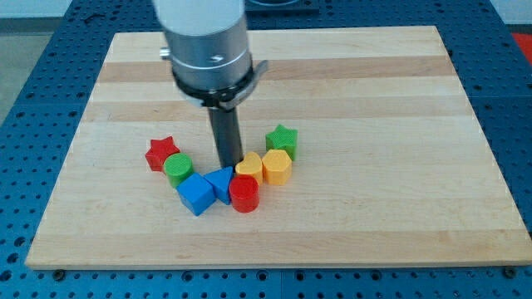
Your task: Push your arm towards green circle
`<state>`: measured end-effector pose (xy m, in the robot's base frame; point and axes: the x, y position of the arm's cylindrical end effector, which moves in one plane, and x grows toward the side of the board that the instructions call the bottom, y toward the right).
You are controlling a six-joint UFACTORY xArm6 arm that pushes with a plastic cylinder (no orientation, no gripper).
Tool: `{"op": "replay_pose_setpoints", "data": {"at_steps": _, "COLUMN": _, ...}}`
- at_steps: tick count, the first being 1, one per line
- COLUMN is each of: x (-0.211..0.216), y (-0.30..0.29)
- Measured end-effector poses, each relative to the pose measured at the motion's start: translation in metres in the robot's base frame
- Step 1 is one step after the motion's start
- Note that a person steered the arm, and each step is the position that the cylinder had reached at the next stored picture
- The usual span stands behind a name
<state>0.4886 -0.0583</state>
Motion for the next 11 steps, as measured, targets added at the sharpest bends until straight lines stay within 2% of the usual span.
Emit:
{"op": "replay_pose_setpoints", "data": {"at_steps": 1, "x": -0.007, "y": -0.027}}
{"op": "replay_pose_setpoints", "data": {"at_steps": 2, "x": -0.04, "y": -0.04}}
{"op": "replay_pose_setpoints", "data": {"at_steps": 3, "x": -0.073, "y": -0.086}}
{"op": "replay_pose_setpoints", "data": {"at_steps": 4, "x": -0.1, "y": -0.161}}
{"op": "replay_pose_setpoints", "data": {"at_steps": 5, "x": -0.098, "y": -0.244}}
{"op": "replay_pose_setpoints", "data": {"at_steps": 7, "x": -0.096, "y": -0.246}}
{"op": "replay_pose_setpoints", "data": {"at_steps": 8, "x": -0.043, "y": -0.247}}
{"op": "replay_pose_setpoints", "data": {"at_steps": 9, "x": -0.04, "y": -0.246}}
{"op": "replay_pose_setpoints", "data": {"at_steps": 10, "x": 0.05, "y": -0.245}}
{"op": "replay_pose_setpoints", "data": {"at_steps": 11, "x": 0.115, "y": -0.221}}
